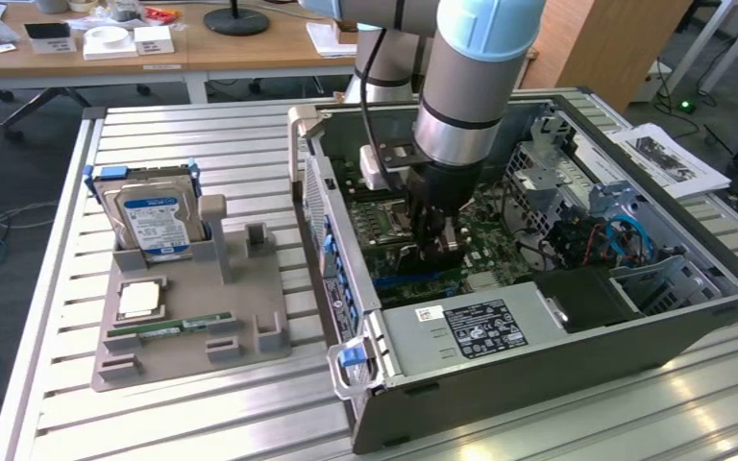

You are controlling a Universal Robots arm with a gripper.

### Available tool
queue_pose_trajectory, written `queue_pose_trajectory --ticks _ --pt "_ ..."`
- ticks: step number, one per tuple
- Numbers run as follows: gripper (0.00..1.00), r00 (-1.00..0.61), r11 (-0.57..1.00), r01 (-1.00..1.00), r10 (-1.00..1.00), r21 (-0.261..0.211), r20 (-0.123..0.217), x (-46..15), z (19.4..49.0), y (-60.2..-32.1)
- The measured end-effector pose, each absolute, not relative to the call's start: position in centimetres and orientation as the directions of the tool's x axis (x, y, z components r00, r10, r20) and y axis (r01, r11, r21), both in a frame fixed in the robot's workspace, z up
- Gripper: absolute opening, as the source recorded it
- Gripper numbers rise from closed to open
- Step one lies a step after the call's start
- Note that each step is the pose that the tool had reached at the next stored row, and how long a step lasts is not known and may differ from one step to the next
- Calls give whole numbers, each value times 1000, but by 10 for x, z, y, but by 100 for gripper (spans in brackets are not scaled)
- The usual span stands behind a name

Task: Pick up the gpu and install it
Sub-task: 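Insert the gpu into the slot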

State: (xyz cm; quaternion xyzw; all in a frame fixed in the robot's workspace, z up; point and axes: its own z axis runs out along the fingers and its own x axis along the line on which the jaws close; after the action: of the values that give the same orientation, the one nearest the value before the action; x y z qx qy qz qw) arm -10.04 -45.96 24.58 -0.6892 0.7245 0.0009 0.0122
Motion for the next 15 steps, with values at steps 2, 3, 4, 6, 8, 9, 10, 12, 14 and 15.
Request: queue_pose_trajectory --ticks 2,3,4,6,8,9,10,12,14,15 --pt "27 -50 50 -999 -999 -16 -19 -100 245 -460" --pt "27 -50 50 -999 -999 -16 -19 -100 245 -460" --pt "27 -50 50 -999 -999 -16 -19 -100 244 -460" --pt "27 -50 50 -999 -999 -16 -19 -100 244 -460" --pt "27 -50 50 -999 -999 -16 -19 -100 244 -460" --pt "27 -50 50 -999 -999 -16 -19 -100 244 -460" --pt "27 -50 50 -999 -999 -16 -19 -100 244 -460" --pt "27 -50 50 -999 -999 -16 -19 -100 244 -460" --pt "27 -50 50 -999 -999 -16 -19 -100 244 -460" --pt "27 -50 50 -999 -999 -16 -19 -100 243 -460"
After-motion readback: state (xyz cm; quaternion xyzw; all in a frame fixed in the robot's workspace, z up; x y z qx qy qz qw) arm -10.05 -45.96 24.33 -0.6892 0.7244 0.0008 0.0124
